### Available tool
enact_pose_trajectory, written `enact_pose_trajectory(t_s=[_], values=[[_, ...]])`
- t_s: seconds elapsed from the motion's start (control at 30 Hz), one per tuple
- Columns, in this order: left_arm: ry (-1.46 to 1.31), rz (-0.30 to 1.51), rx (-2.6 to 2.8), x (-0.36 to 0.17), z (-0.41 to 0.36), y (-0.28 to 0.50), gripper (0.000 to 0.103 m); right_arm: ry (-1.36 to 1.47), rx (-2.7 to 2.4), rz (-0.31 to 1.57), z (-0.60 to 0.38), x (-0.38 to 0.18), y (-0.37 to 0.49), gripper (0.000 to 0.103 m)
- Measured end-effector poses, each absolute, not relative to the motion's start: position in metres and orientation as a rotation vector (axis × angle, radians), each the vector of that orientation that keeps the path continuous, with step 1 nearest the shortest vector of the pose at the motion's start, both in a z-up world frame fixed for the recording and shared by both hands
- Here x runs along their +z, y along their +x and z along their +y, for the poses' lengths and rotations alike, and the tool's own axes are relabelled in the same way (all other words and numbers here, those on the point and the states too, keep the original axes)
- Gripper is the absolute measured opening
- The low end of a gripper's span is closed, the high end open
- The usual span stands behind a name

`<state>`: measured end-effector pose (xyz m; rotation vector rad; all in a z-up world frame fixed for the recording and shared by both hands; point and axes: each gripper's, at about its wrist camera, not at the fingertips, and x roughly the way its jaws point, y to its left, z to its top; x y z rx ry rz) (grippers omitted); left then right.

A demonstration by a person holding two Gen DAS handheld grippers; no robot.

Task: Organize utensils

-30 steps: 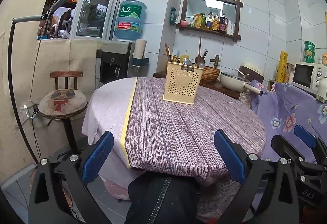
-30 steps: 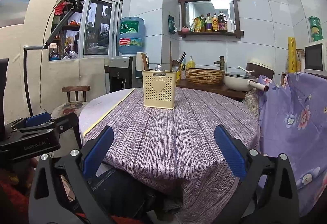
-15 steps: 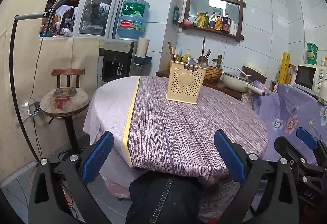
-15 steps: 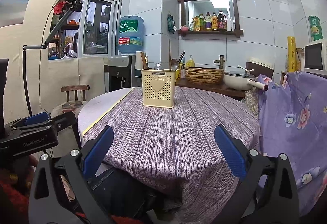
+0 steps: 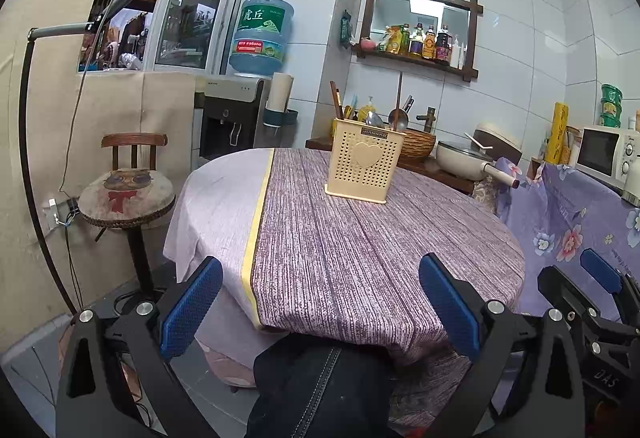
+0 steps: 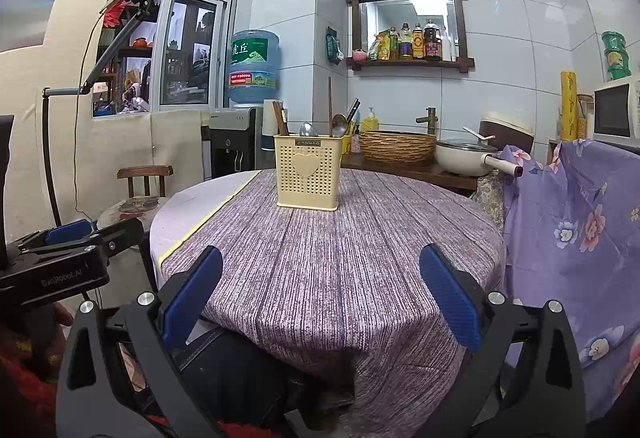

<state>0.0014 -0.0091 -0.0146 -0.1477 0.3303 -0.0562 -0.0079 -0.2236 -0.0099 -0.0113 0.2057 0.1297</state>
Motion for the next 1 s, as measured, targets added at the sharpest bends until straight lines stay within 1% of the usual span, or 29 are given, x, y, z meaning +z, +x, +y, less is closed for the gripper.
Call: enact_pose_trajectory(t_s=[1.0], values=[[-0.142, 0.361, -0.026, -0.0196, -0.0088, 0.0025, 0.097, -0.001, 0.12, 0.222, -0.2247, -0.0125, -0.0054, 0.097]])
